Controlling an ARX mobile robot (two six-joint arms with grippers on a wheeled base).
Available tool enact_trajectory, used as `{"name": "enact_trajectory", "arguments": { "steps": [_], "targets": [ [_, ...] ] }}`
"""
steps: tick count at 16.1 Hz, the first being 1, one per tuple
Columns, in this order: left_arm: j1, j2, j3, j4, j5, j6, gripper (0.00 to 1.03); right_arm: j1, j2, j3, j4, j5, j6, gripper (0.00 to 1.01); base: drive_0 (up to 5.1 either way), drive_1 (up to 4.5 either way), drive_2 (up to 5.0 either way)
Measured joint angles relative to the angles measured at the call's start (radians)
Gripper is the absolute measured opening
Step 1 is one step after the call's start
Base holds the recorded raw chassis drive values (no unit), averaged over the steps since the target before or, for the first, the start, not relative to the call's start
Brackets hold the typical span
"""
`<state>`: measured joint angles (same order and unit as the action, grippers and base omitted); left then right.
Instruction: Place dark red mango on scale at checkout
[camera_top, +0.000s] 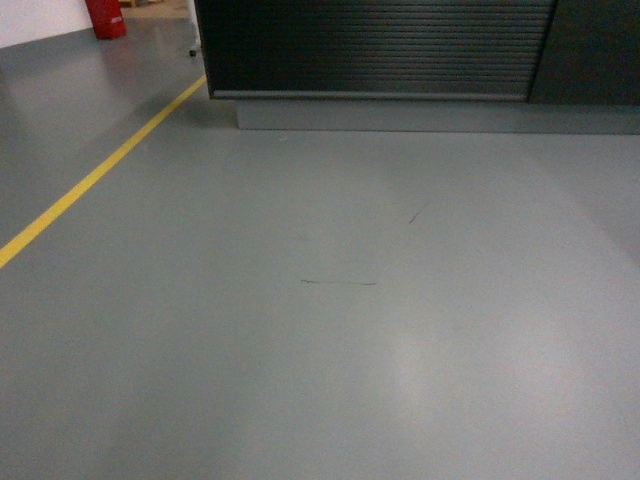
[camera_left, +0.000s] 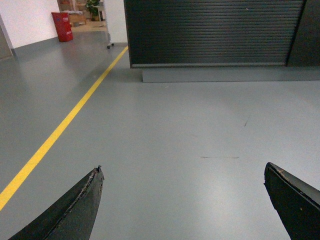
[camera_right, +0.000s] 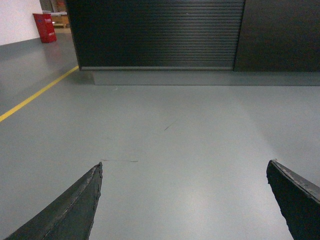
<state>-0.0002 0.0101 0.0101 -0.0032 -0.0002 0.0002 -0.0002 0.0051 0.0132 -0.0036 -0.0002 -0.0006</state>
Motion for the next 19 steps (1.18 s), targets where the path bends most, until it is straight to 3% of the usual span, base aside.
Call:
{"name": "enact_trajectory", "arguments": {
  "steps": [19],
  "targets": [
    [0.000, 0.000, 0.000, 0.000, 0.000, 0.000, 0.98, 0.000, 0.000, 0.000, 0.000, 0.000, 0.000, 0.98, 0.0, 0.00, 0.0]
  ]
}}
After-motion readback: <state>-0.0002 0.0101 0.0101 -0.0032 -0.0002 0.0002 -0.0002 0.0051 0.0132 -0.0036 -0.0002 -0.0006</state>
